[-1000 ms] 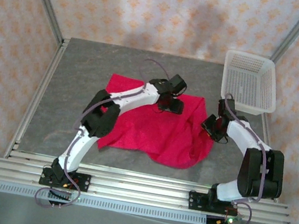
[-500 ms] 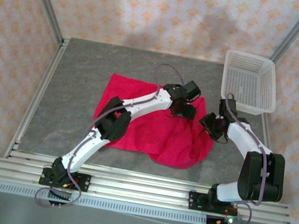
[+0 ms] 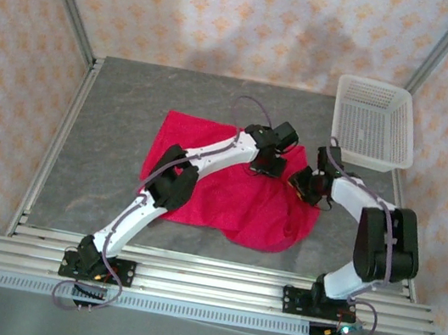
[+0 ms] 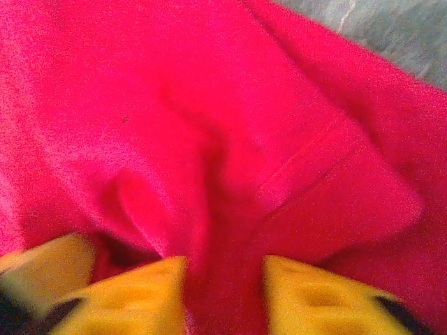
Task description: Fold the inside-out t-shirt
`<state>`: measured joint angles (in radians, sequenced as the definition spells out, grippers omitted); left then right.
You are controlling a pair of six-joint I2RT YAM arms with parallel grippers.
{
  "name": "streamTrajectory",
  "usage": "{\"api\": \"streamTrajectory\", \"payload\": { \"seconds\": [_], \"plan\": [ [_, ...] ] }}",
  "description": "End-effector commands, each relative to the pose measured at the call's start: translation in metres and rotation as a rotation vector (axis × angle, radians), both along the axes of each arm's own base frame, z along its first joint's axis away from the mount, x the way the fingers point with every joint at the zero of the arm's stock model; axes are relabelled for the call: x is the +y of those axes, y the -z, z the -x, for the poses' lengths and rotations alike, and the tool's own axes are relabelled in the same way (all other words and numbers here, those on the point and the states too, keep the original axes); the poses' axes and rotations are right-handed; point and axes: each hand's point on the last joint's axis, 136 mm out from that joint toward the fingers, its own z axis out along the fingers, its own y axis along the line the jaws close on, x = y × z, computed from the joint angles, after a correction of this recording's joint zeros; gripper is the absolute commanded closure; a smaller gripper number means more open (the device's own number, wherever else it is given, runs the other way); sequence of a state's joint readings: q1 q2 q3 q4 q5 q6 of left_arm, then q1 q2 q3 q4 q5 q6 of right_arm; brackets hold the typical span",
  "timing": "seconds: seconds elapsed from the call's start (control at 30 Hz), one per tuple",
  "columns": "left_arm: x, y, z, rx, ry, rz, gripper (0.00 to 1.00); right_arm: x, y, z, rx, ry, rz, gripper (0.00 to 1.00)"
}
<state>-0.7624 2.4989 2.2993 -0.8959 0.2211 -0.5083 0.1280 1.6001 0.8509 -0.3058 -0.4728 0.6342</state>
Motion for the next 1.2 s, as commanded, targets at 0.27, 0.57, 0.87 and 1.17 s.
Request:
{"api": "streamTrajectory", "payload": {
  "seconds": [0.27, 0.57, 0.87, 1.17],
  "plan": [
    [0.112, -0.161, -0.002, -0.184, -0.224, 0.169, 1.00, -0.076, -0.045, 0.002, -0.048, 0.122, 0.205, 1.00],
    [0.108, -0.091, 0.034, -0.088, -0.249, 0.245, 1.00, -0.062, -0.043, 0.013, -0.039, 0.071, 0.166, 1.00],
    [0.097, -0.055, 0.047, -0.036, -0.239, 0.186, 0.76, -0.036, -0.078, 0.014, -0.092, -0.011, 0.173, 0.59],
    [0.116, -0.067, 0.044, -0.094, -0.218, 0.077, 0.56, 0.050, -0.078, 0.015, -0.146, -0.108, 0.032, 0.61]
  ]
}}
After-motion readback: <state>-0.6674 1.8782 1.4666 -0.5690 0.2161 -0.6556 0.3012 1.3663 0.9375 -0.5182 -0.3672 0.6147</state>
